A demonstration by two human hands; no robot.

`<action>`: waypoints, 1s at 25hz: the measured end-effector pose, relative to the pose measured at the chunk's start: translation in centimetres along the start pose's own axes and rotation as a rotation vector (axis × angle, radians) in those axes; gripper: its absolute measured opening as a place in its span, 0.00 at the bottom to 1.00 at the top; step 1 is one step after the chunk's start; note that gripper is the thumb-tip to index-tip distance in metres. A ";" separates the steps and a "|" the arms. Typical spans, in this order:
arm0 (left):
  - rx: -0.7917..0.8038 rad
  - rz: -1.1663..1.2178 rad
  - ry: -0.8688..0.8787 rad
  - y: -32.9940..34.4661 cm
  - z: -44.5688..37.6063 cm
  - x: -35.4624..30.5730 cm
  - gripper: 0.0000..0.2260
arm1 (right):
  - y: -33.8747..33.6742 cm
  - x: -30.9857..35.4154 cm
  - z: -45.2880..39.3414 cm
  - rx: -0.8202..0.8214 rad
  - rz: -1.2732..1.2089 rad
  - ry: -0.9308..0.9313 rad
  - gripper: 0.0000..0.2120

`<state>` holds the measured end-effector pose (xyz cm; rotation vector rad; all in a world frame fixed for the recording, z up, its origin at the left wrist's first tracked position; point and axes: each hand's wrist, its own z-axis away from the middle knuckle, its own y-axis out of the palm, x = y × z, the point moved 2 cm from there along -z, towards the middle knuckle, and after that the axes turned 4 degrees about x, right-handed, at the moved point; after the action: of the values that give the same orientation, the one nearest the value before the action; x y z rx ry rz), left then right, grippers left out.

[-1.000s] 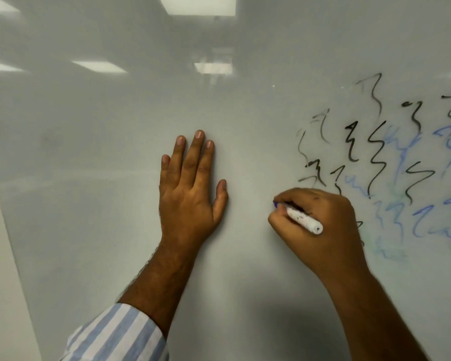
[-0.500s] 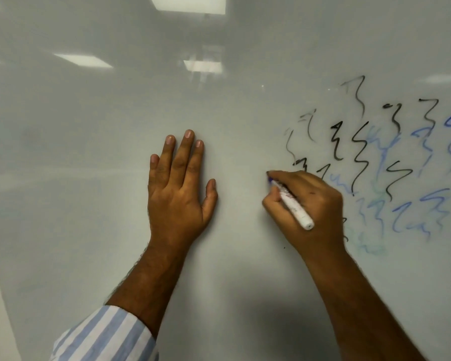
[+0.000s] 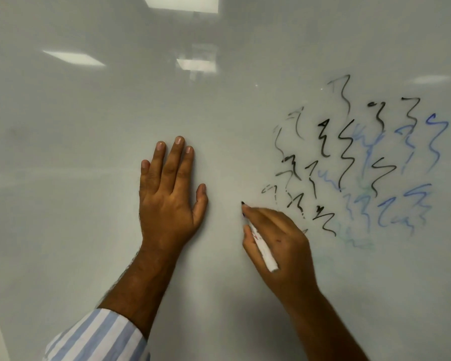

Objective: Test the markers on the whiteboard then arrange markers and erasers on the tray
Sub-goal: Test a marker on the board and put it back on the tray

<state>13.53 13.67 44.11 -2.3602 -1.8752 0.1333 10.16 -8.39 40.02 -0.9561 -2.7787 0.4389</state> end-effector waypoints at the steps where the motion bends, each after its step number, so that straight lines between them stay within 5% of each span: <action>1: 0.002 0.003 0.001 0.0 0.1 0.1 0.30 | 0.7 0.3 -1.0 0.013 0.007 -0.043 0.15; 6: 0.012 0.015 0.003 0.0 0.1 0.1 0.30 | 1.3 0.4 -3.9 -0.048 0.018 -0.080 0.13; 11: 0.014 0.023 -0.012 0.1 1.8 -0.2 0.29 | 0.4 0.3 -1.9 0.117 -0.079 0.056 0.11; 15: 0.003 0.060 -0.017 0.2 2.5 -0.5 0.28 | -1.5 -1.4 -3.1 -0.145 0.010 0.017 0.13; 25: 0.017 0.355 -0.033 -0.9 3.5 0.2 0.31 | -1.7 -0.8 1.3 0.077 -0.142 0.279 0.10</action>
<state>12.18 14.24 40.77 -2.6698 -1.4417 0.2210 9.50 -10.47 39.25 -0.7346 -2.5366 0.3586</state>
